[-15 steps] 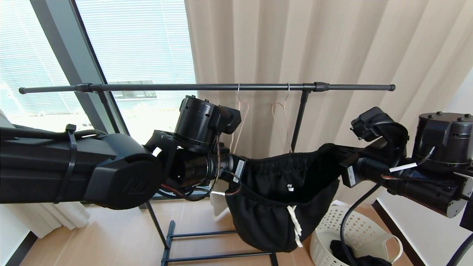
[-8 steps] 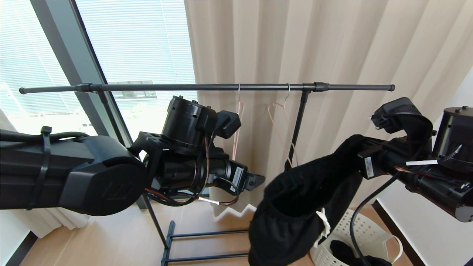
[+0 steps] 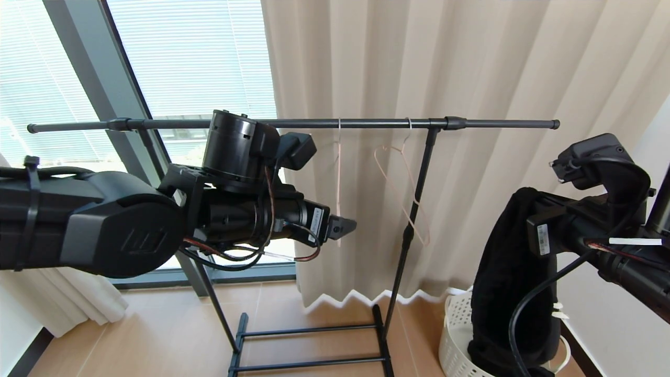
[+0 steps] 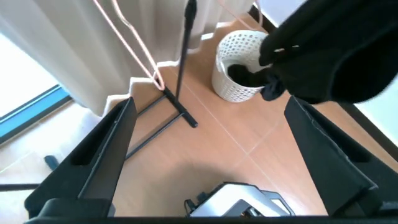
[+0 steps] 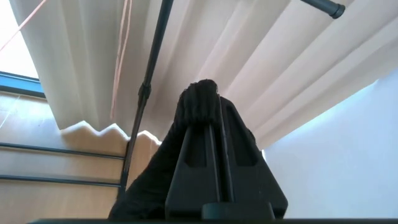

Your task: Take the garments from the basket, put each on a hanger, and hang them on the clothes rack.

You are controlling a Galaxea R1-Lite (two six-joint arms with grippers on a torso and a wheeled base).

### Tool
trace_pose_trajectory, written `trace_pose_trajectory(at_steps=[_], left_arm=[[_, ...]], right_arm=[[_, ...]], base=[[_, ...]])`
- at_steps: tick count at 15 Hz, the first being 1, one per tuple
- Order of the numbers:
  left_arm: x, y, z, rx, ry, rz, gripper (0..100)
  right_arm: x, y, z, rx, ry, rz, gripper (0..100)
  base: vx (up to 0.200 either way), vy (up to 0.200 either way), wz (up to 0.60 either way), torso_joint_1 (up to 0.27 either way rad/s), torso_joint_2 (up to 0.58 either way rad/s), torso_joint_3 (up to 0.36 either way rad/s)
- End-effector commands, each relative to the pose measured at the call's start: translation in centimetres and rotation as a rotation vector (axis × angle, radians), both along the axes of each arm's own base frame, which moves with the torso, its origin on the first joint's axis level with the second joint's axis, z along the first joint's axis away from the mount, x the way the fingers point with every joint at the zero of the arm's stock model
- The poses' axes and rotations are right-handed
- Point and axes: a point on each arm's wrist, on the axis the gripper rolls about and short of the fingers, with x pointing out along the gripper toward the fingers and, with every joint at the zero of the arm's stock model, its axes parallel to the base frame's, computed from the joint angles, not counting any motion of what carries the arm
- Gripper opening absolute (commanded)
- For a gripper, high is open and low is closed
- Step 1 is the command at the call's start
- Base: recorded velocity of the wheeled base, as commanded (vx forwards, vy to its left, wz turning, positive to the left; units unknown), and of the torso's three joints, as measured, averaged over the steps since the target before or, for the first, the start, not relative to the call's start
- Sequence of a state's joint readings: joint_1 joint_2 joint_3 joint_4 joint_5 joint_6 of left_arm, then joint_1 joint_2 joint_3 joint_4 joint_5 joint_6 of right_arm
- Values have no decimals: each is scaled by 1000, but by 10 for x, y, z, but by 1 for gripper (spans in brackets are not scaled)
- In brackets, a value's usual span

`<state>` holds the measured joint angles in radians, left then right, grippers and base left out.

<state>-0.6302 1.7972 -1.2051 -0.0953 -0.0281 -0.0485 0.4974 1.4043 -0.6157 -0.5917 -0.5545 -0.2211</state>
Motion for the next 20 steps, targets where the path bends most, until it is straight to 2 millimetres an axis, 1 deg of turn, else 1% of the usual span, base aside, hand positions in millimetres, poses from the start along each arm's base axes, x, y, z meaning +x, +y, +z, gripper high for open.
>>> trace_pose_trajectory(at_steps=[1,2,4,6,7,10,13,17,20], left_arm=[[26,-16,-23,71,3,96,100],[41,-26,-29,93,-13,148,100],[57,-37,-40,132,-37,221,100],[77,-55,-54,164,-69,292,100],[85,-60,-58,169,-81,316,100],[99,-69,-63,168,-111,370,100],[111,-74,-71,188,-139,448,100],[125,-83,-71,127,-158,478,100],[131,-84,-75,107,-159,494,100]], right_arm=[[-3,-1,3,7,-15,4,0],[-6,-3,7,14,-27,4,0],[-6,-3,8,14,-29,4,0],[-5,-2,6,11,-22,4,0],[-5,-2,6,12,-25,4,0],[-5,-2,3,6,-12,4,0],[-4,-2,3,5,-11,4,0],[-4,-2,3,6,-12,4,0],[-4,-2,3,6,-12,4,0]], base=[[0,0,0,0,0,0],[0,0,0,0,0,0],[0,0,0,0,0,0],[0,0,0,0,0,0],[0,0,0,0,0,0],[0,0,0,0,0,0],[0,0,0,0,0,0],[0,0,0,0,0,0],[0,0,0,0,0,0]])
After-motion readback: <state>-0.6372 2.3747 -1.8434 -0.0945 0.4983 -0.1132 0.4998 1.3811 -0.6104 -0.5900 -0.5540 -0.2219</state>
